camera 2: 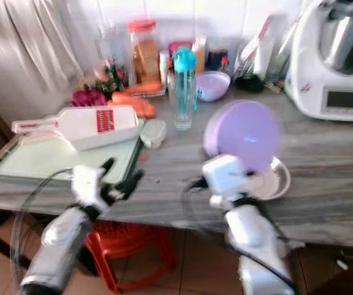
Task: Setting the table
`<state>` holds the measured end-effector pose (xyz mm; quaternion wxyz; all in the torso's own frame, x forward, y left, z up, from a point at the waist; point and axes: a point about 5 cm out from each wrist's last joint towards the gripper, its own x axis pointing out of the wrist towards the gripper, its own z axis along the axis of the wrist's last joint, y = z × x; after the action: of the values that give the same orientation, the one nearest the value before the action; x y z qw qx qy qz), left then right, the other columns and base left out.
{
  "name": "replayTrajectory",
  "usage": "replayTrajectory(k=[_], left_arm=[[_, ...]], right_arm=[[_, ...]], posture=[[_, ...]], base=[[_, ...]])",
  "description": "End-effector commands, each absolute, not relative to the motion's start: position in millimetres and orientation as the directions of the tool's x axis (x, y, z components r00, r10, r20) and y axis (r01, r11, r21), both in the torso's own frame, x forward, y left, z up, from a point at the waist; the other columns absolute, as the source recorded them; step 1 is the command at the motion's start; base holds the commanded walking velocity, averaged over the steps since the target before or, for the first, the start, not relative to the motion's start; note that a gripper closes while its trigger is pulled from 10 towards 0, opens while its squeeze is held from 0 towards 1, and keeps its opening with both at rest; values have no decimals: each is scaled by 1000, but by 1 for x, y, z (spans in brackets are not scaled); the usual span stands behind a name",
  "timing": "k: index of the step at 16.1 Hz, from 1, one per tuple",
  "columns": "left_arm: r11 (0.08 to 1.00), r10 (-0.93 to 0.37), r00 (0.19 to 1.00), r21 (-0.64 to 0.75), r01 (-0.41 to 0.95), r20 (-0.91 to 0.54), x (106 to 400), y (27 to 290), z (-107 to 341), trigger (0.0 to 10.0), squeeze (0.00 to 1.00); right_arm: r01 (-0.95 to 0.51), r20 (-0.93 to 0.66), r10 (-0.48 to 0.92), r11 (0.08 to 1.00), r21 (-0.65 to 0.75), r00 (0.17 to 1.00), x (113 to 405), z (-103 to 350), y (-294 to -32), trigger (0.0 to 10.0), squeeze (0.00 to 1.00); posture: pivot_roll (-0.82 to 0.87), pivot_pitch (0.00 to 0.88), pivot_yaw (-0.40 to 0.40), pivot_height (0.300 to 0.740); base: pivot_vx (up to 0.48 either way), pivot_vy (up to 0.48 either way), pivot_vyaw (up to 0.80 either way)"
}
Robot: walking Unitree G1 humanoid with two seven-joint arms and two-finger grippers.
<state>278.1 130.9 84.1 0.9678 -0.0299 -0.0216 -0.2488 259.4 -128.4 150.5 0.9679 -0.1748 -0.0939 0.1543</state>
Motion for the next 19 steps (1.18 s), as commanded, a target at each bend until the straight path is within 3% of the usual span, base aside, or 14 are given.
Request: replayTrajectory(k=[1,4,6,12,19], left_arm=[[833,-549,832,-35,553,83,274,126,89,10000,0],[733,-680,731,4,680,57,257,136,89,10000,0],[707,-706,706,-4,707,46,253,141,88,10000,0],[670,-742,670,8,742,15,240,148,86,10000,0],[653,-757,653,-16,757,6,232,147,85,10000,0]], right_arm=[[-268,101,329,883,-384,939,259,149,-134,10000,0],[-283,72,328,890,-357,942,262,148,-140,10000,0],[-317,56,362,873,-371,931,265,147,-139,10000,0],[-507,-78,509,808,-300,858,274,126,-128,10000,0],[-625,-156,610,719,-304,777,296,116,-120,10000,0]], posture=[[-10,0,70,740],[-9,0,63,740],[-6,0,62,740],[7,0,47,740],[25,6,47,740]], base=[[0,0,0],[0,0,0],[0,0,0],[0,0,0],[0,0,0]])
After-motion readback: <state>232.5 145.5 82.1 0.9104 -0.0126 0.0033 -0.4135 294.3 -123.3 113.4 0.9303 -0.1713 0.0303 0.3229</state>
